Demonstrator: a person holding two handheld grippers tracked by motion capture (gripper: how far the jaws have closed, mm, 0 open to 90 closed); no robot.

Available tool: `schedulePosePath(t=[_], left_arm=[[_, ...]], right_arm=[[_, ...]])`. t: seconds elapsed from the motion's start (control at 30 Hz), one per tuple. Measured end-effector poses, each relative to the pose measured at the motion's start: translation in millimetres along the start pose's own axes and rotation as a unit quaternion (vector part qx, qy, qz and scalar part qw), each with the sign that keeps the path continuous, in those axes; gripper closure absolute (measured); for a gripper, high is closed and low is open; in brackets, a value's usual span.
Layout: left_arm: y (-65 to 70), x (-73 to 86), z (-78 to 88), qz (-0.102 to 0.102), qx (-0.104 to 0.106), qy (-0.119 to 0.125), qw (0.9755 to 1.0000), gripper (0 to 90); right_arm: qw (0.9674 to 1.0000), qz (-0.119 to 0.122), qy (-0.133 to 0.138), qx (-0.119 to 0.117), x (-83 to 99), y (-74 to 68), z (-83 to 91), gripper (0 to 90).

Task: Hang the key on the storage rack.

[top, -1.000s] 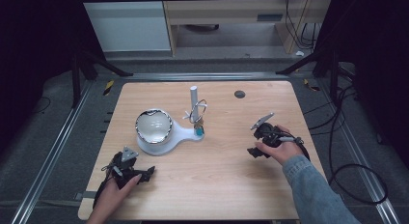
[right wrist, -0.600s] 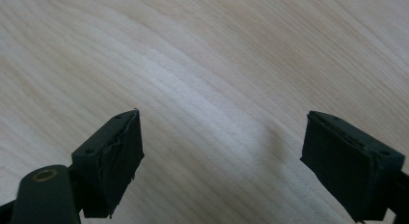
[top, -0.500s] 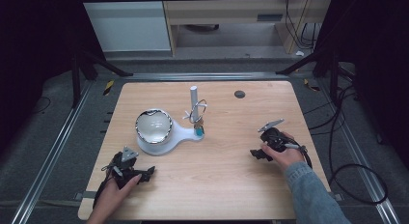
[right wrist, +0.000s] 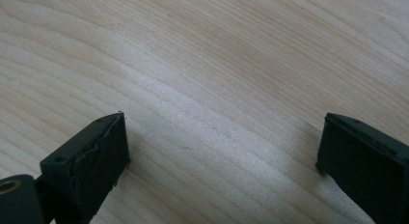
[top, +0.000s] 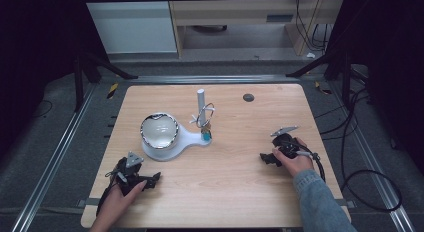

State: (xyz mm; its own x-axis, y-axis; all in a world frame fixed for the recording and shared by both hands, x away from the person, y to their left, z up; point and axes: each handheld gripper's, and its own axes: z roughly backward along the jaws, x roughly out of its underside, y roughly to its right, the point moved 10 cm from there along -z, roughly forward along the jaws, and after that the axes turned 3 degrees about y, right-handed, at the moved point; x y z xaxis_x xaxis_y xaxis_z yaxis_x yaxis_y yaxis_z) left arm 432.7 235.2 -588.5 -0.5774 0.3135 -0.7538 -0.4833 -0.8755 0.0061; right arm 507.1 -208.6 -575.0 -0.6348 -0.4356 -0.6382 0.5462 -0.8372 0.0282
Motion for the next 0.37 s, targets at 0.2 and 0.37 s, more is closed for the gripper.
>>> schedulePosePath(t=[0.2,0.37], left_arm=[[0.0,0.0,0.0,0.000,0.000,0.000,1.0000,0.0],[0.7,-0.2,-0.2,0.001,0.000,0.001,1.0000,0.0]], right_arm=[[0.9973,-0.013,0.071,0.016,2.5,10.0,-0.5,1.2],[0.9965,-0.024,0.076,0.026,5.1,13.4,1.4,0.3]])
